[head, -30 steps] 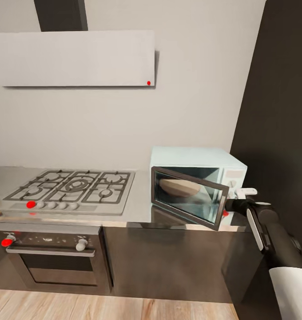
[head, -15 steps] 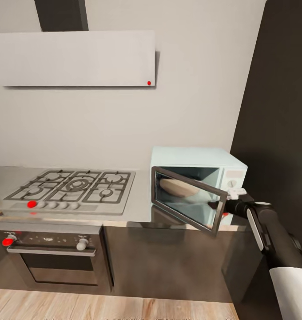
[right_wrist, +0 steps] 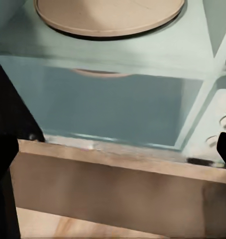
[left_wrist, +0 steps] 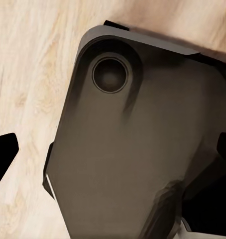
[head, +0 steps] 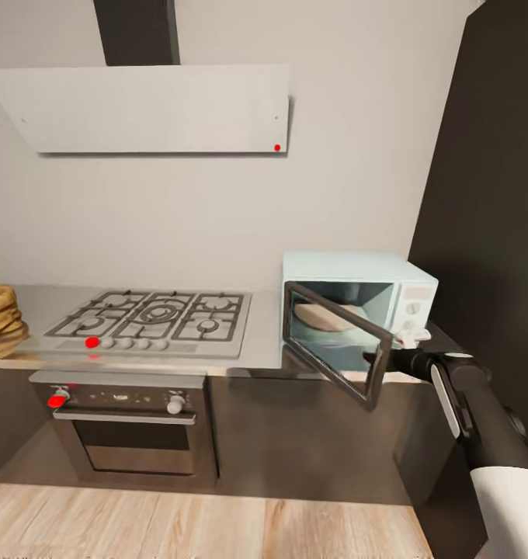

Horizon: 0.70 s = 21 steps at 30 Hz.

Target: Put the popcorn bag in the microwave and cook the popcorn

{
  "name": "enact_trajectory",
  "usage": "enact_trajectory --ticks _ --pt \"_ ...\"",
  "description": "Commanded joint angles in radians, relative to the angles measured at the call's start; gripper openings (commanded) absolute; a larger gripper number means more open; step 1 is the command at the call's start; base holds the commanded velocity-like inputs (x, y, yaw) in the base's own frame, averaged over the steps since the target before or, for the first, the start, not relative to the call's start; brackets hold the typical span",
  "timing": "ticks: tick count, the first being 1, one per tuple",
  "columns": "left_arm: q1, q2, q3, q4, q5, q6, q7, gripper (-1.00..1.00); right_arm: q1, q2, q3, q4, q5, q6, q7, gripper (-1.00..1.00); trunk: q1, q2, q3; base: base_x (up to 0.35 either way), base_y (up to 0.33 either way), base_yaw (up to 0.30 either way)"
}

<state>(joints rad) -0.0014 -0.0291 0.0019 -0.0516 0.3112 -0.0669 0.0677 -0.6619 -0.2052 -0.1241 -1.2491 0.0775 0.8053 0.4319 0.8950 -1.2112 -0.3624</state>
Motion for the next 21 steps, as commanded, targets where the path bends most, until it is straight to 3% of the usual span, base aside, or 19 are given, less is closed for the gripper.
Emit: enact_trajectory --ticks 1,10,21 --pt "0.000 0.000 0.000 -0.001 0.003 -0.002 0.003 1.00 -0.001 0.001 -0.001 -0.001 0.005 0.005 0.008 1.00 0.000 -0.001 -0.001 -0.228 0.221 0.000" --pt "0.000 0.000 -0.001 0.001 0.002 -0.002 0.002 1.00 -0.001 -0.001 0.000 -0.001 0.005 0.005 0.005 1.00 0.000 -0.001 -0.001 -0.199 0.256 0.000" --pt "0.000 -0.001 -0.003 0.001 0.002 -0.002 0.001 1.00 -0.001 -0.002 0.001 -0.001 0.005 0.005 0.005 1.00 0.000 -0.001 -0.001 -0.095 0.303 0.000"
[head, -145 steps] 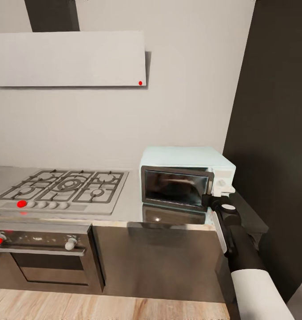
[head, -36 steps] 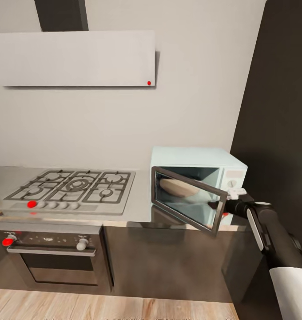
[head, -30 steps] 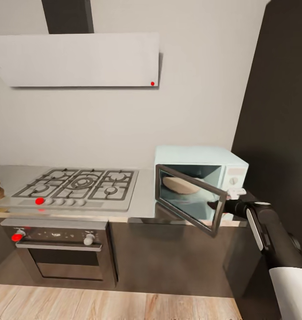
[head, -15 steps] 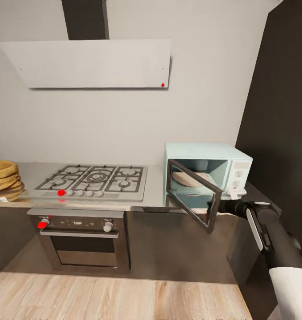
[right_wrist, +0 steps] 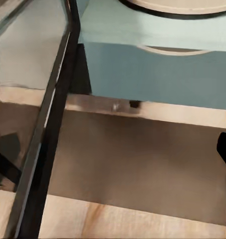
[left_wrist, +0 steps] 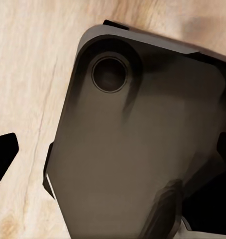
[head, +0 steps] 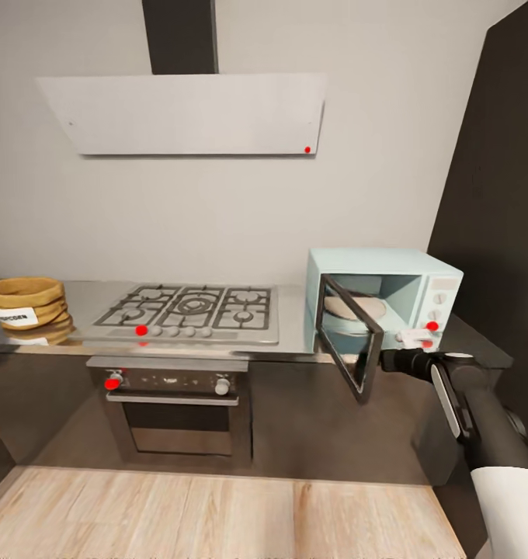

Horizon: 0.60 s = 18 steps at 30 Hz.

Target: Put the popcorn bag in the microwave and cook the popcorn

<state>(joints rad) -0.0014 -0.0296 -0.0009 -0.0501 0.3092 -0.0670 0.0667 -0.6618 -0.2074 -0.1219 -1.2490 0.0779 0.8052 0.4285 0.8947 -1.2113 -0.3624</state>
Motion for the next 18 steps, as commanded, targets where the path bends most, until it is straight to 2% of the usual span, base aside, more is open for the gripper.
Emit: enact_trajectory --ticks 1,13,15,16,18 --pt "0.000 0.000 -0.001 0.000 0.004 -0.002 0.002 1.00 -0.001 0.000 -0.001 -0.001 0.005 0.005 0.009 1.00 0.000 -0.001 -0.001 -0.022 0.315 0.000" --pt "0.000 -0.001 -0.001 0.000 0.004 -0.002 0.002 1.00 -0.001 -0.003 -0.003 0.000 0.006 0.005 0.007 1.00 0.000 -0.001 -0.001 -0.002 0.316 0.000" --pt "0.000 0.000 -0.001 0.000 0.004 -0.002 0.002 1.00 -0.001 -0.008 -0.008 0.004 0.000 0.002 0.006 1.00 0.000 -0.001 -0.001 0.000 0.132 0.000" --pt "0.000 0.000 -0.002 0.000 0.004 -0.002 0.002 1.00 -0.001 -0.012 -0.020 0.013 0.003 -0.002 0.005 1.00 0.000 -0.001 -0.001 0.000 0.039 0.000" --pt "0.000 0.000 -0.002 0.000 0.003 -0.002 0.002 1.00 -0.001 -0.067 -0.078 0.059 0.022 -0.008 0.004 1.00 0.000 -0.001 -0.001 0.000 0.015 0.000"
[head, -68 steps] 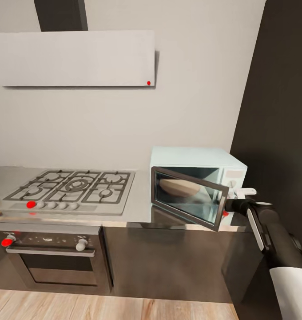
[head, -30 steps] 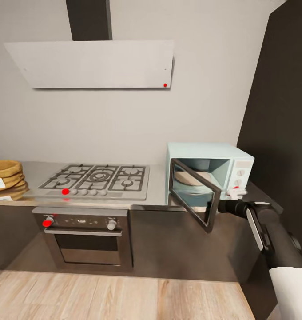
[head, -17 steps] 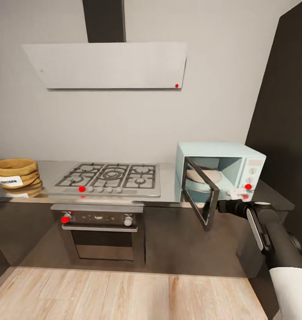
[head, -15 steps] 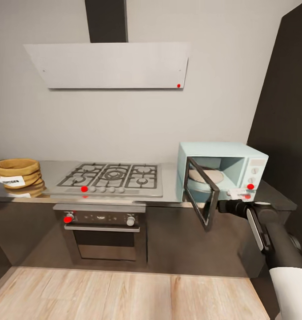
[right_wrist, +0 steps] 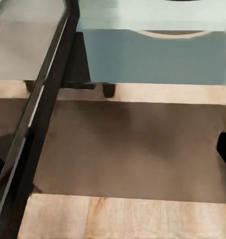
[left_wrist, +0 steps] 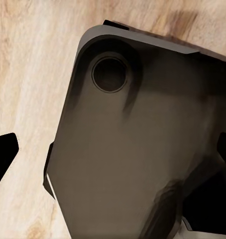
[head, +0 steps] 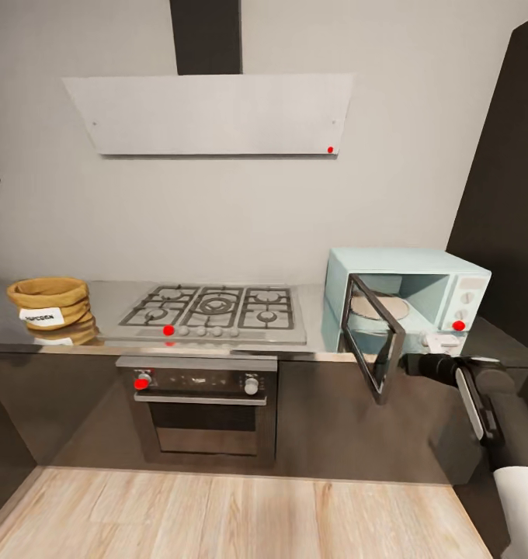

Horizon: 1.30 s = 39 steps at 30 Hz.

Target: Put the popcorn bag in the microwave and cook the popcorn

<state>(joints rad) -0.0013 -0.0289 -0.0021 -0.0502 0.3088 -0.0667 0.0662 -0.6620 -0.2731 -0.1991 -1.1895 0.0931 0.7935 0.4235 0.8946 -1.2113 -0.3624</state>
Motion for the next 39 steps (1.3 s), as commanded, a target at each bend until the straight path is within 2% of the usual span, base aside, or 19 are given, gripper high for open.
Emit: enact_trajectory --ticks 1,2,5,6,9,10,12,13,15,17,18,20,22,23,24,25,30,33,39 --pt "0.000 -0.001 -0.001 0.000 0.004 -0.002 0.003 1.00 -0.001 -0.018 -0.014 0.010 0.011 0.003 0.008 1.00 0.000 -0.001 -0.001 0.000 0.007 0.000" --pt "0.000 0.000 -0.001 0.000 0.004 -0.002 0.003 1.00 -0.001 -0.048 -0.028 0.021 0.014 0.001 0.007 1.00 0.000 -0.001 -0.001 0.000 0.003 0.000" --pt "0.000 0.000 -0.001 0.000 0.004 -0.002 0.003 1.00 -0.001 -0.112 -0.062 0.039 0.015 0.000 0.004 1.00 0.000 -0.001 -0.001 0.000 0.000 0.000" --pt "0.000 0.000 -0.001 0.000 0.004 -0.002 0.003 1.00 -0.001 -0.145 -0.093 0.062 0.015 0.000 0.004 1.00 0.000 -0.001 -0.001 0.000 0.000 0.000" --pt "0.000 0.000 -0.001 0.000 0.004 -0.002 0.003 1.00 -0.001 -0.197 -0.120 0.122 0.024 -0.005 0.003 1.00 0.000 -0.001 -0.001 0.000 0.000 0.000" --pt "0.000 0.000 0.001 0.000 0.005 -0.002 0.003 1.00 -0.001 -0.215 -0.123 0.221 0.059 -0.049 0.004 1.00 0.000 -0.001 -0.001 0.000 0.000 0.000" --pt "0.000 0.000 0.003 -0.001 0.006 -0.002 0.004 1.00 -0.001 -0.209 -0.122 0.388 0.114 -0.135 0.005 1.00 0.000 -0.001 -0.001 0.000 0.000 0.000" --pt "0.000 0.000 0.004 -0.001 0.008 -0.002 0.004 1.00 -0.001 -0.198 -0.122 0.509 0.130 -0.203 0.005 1.00 0.000 -0.001 -0.001 0.000 0.000 0.000" --pt "0.000 0.000 0.004 -0.002 0.009 -0.002 0.004 1.00 -0.001 -0.182 -0.121 0.644 0.140 -0.279 0.003 1.00 0.000 -0.001 -0.001 0.000 0.000 0.000" --pt "0.000 0.000 0.005 -0.002 0.010 -0.002 0.004 1.00 -0.001 -0.163 -0.119 0.829 0.158 -0.390 -0.002 1.00 0.000 -0.001 -0.001 0.000 0.000 0.000" --pt "0.000 0.000 0.005 -0.001 0.010 -0.002 0.004 1.00 -0.001 -0.158 -0.118 0.943 0.182 -0.455 -0.008 1.00 0.000 -0.001 -0.001 0.000 0.000 0.000" --pt "0.000 0.000 0.005 -0.001 0.010 -0.002 0.004 1.00 -0.001 -0.151 -0.118 1.088 0.220 -0.542 -0.021 1.00 0.000 -0.001 -0.001 0.000 0.000 0.000" --pt "0.000 0.000 0.005 -0.001 0.010 -0.002 0.004 1.00 0.006 -0.107 -0.118 1.188 0.254 -0.649 -0.052 1.00 0.000 -0.001 -0.001 0.000 0.000 0.000" --pt "0.000 0.000 0.005 -0.001 0.010 -0.002 0.004 1.00 0.052 -0.058 -0.118 1.208 0.262 -0.683 -0.090 1.00 0.000 -0.001 -0.001 0.000 0.000 0.000" --pt "0.000 0.000 0.005 0.000 0.010 -0.002 0.004 1.00 0.087 -0.030 -0.118 1.213 0.265 -0.699 -0.114 1.00 0.000 -0.001 -0.001 0.000 0.000 0.000" --pt "0.000 0.000 0.005 0.000 0.010 -0.002 0.004 1.00 0.148 0.013 -0.118 1.217 0.268 -0.733 -0.159 1.00 0.000 -0.001 -0.001 0.000 0.000 0.000" --pt "0.000 0.000 0.007 0.000 0.012 -0.003 0.005 1.00 0.360 0.169 -0.118 1.221 0.269 -0.889 -0.353 1.00 0.000 -0.001 -0.001 0.000 0.000 0.000" --pt "0.000 0.000 0.008 0.000 0.012 -0.003 0.006 1.00 0.408 0.206 -0.122 1.223 0.261 -0.893 -0.433 1.00 0.000 -0.001 -0.001 0.000 0.000 0.000" --pt "0.000 0.000 0.010 0.000 0.013 -0.003 0.006 1.00 0.418 0.233 -0.123 1.223 0.264 -0.892 -0.474 1.00 0.000 -0.001 -0.001 0.000 0.000 0.102"
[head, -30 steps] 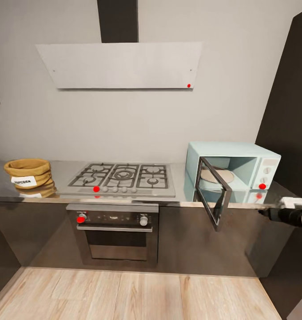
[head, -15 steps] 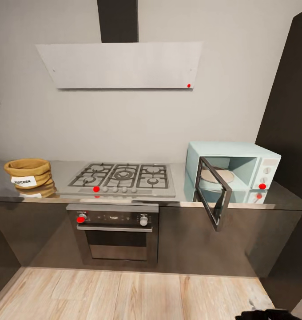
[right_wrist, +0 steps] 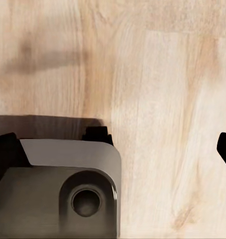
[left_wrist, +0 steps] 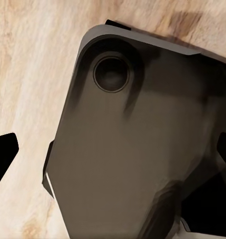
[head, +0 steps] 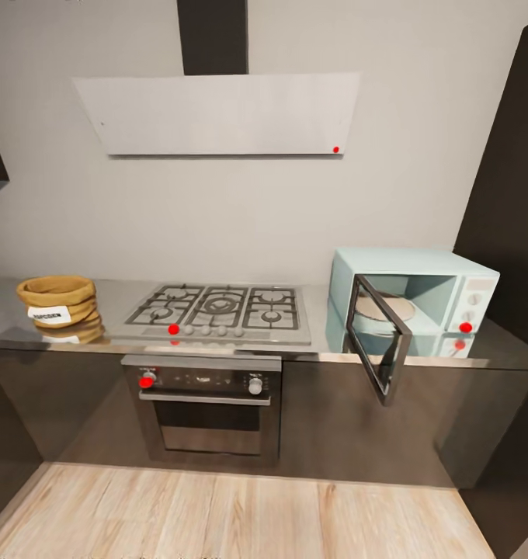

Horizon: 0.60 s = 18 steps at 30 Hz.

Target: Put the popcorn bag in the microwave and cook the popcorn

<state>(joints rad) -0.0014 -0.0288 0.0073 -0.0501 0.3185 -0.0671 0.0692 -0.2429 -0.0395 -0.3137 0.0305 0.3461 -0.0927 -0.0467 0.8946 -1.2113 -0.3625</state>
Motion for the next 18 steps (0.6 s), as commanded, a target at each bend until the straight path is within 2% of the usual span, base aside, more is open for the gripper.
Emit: enact_trajectory --ticks 1,18 --pt "0.000 0.000 0.000 0.000 0.004 -0.002 0.003 1.00 -0.001 0.001 -0.008 0.003 0.012 -0.006 -0.005 1.00 0.000 -0.001 -0.001 0.000 0.000 0.256" --pt "0.000 0.000 0.001 -0.001 0.004 -0.003 0.009 1.00 -0.001 0.003 -0.002 0.003 0.018 0.019 -0.001 1.00 0.000 -0.001 -0.001 0.000 0.000 0.275"
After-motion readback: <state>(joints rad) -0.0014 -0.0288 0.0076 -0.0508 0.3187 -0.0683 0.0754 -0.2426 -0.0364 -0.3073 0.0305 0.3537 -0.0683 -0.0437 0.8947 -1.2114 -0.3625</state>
